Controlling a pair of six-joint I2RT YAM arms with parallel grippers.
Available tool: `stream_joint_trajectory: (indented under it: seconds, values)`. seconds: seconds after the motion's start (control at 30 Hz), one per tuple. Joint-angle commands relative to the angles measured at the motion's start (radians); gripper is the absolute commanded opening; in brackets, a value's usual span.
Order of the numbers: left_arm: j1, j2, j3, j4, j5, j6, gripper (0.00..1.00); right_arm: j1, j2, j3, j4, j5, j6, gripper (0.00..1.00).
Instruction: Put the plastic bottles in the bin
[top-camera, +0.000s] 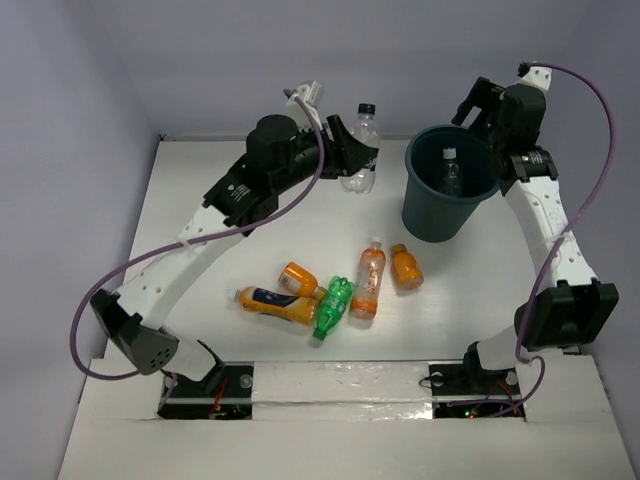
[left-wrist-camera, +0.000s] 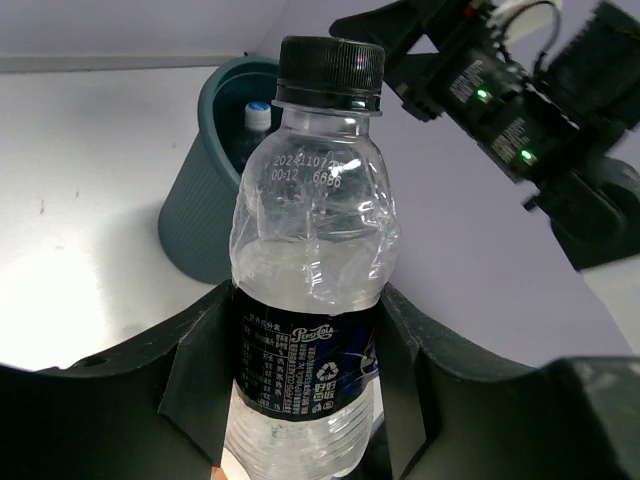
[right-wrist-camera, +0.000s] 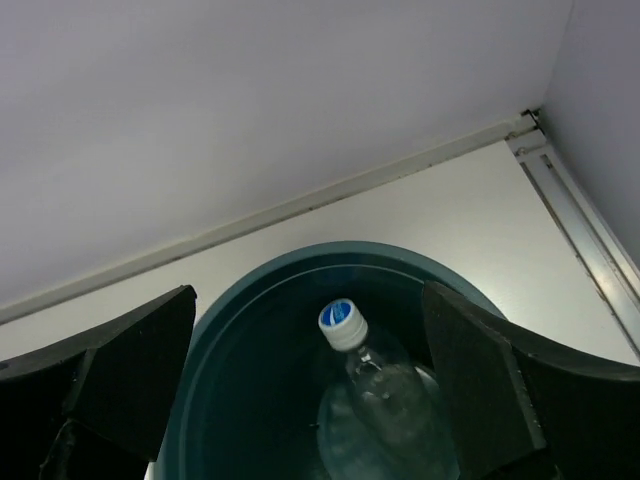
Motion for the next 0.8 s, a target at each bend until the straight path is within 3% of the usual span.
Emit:
stream_joint_trajectory:
  seconds: [0.0,0.07,0.1,0.13,0.17,0.2,0.23,0.47,0.63,0.67,0.77]
  values:
    - [-0.021,0.068,0.124,0.094,-0.023,0.046,0.15,-0.004,-0.106,0.010,0.037,-0.031,0.035,1.00]
    - [-0.039,0.137,0.170,0.103,-0.024,0.052,0.15,-0.004,-0.175,0.007,0.017,-0.034,0.058,0.94]
    - [-0.039,0.163,0.216,0.109,-0.026,0.058,0.15,-0.004,-0.205,-0.019,0.011,-0.040,0.067,0.83]
    - [-0.053,0.188,0.240,0.123,-0.029,0.060,0.15,-0.004,-0.241,-0.044,0.009,-0.060,0.079,0.64]
    - [-0.065,0.242,0.269,0.128,-0.030,0.060,0.14,-0.004,-0.322,-0.071,0.011,-0.069,0.117,0.19]
    - [-0.065,0.273,0.332,0.132,-0.030,0.063,0.14,-0.004,-0.368,-0.103,0.017,-0.078,0.140,0.06]
    - [-0.080,0.303,0.366,0.138,-0.035,0.071,0.14,-0.004,-0.414,-0.187,0.027,-0.100,0.177,0.00]
    - [-0.143,0.592,0.642,0.217,-0.081,0.094,0.15,-0.004,-0.779,-0.516,-0.002,-0.184,0.311,0.02]
    - [-0.163,0.728,0.747,0.298,-0.115,0.081,0.23,-0.004,-0.926,-0.582,-0.100,-0.218,0.314,0.04]
    - [-0.163,0.772,0.764,0.301,-0.118,0.075,0.25,-0.004,-0.940,-0.585,-0.114,-0.224,0.316,0.04]
    - [-0.163,0.847,0.820,0.319,-0.090,0.032,0.46,0.016,-0.976,-0.611,-0.138,-0.268,0.325,0.06]
